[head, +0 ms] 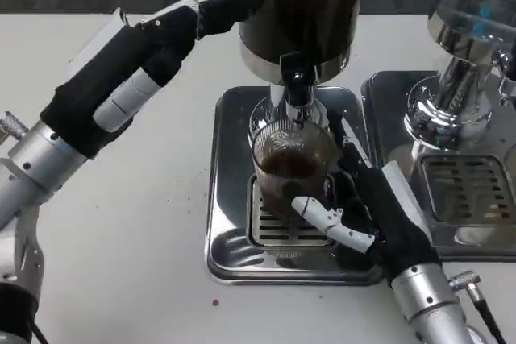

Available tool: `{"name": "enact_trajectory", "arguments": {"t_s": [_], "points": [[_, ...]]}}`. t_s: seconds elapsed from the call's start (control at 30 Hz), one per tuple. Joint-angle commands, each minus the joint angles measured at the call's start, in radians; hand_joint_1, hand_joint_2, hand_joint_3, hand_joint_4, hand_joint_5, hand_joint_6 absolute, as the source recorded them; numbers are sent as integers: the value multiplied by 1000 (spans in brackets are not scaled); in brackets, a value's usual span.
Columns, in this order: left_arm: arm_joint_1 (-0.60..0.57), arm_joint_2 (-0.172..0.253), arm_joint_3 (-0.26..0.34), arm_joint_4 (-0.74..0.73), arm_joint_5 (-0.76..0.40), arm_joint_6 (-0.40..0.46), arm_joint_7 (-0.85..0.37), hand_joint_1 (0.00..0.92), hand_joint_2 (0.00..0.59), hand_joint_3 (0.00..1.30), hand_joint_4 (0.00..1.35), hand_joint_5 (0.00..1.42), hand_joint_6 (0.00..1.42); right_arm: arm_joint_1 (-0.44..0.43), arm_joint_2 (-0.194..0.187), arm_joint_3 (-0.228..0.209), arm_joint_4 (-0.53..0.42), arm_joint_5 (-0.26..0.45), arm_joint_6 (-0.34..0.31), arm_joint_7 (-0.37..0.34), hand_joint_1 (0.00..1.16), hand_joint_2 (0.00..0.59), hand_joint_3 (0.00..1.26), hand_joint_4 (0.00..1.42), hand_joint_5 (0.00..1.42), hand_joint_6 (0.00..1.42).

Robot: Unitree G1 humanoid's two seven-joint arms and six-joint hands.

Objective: Grasp the cup under the faucet to collect the drink, then remove the cup.

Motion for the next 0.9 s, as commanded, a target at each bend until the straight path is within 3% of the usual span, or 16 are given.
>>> {"name": "enact_trajectory", "arguments": {"t_s": [0.03,0.4,0.9], "points": [[37,16,26,-8,-6,17,-2,0,103,267,157,140,132,-14,-10,1,13,-6,-29,0,593,223,0,0,0,65],[93,20,48,11,5,34,1,0,110,293,182,153,136,-28,-22,17,30,-38,-18,-8,687,204,0,0,45,116],[154,21,47,-2,23,50,15,0,118,309,204,164,141,-71,20,28,133,-33,-41,-27,692,204,0,0,89,176]]}}
